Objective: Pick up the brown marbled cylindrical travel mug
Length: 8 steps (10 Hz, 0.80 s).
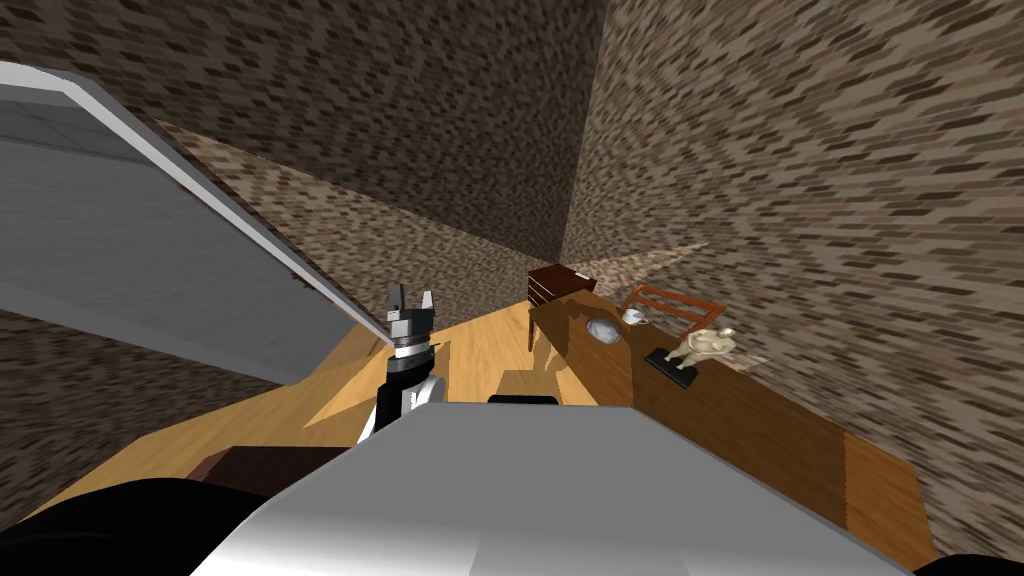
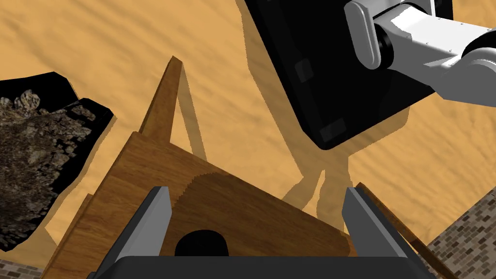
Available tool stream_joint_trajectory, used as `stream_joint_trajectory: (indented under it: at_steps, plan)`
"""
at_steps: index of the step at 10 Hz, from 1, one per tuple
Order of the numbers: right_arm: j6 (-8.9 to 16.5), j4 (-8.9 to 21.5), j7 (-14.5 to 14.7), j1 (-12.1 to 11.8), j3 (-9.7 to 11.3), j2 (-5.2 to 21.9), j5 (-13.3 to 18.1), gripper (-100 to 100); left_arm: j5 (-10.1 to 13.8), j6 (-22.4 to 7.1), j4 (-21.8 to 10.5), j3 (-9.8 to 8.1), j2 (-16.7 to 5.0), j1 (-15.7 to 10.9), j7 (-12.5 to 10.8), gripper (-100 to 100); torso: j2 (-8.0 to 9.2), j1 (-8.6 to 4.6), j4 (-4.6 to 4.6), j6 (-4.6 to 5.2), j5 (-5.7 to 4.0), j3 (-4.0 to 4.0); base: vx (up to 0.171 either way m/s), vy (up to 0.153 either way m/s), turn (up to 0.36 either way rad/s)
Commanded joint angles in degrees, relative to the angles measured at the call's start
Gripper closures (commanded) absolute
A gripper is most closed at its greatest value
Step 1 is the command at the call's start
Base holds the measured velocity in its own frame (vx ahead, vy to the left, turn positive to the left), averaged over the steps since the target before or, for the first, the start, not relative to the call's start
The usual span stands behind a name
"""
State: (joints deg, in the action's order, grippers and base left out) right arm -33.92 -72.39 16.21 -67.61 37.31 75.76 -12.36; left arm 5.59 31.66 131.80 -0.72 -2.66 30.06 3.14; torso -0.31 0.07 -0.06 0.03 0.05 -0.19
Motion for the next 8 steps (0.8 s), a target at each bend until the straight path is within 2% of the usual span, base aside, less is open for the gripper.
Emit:
stream_joint_trajectory:
  at_steps: [1,6,7,8]
  plan:
    - [0.0,1.9,-0.2,1.3,1.1,0.5,0.0,-100,0.0,0.0,0.0,0.0,0.0,0.0,0.0,0,0.0,0.0,0.0,0.0,0.0,0.0,0.1,-0.011,0.044]
    - [-0.2,7.6,0.5,2.5,3.0,6.9,-3.5,-100,0.0,0.0,0.0,0.0,0.0,0.0,0.0,0,-0.11,-0.01,-0.02,0.0,-0.02,-0.06,0.128,-0.004,0.076]
    - [-0.3,8.1,0.5,2.9,3.0,7.5,-3.9,-100,0.0,0.0,0.0,0.0,0.0,0.0,0.0,0,-0.16,-0.05,-0.03,-0.01,-0.04,-0.09,0.167,-0.007,0.078]
    - [0.0,7.3,0.6,2.3,2.7,7.0,-3.8,-100,0.0,0.0,0.0,0.0,0.0,0.0,0.0,0,-0.2,-0.01,-0.05,0.01,-0.02,-0.12,0.074,-0.004,0.017]
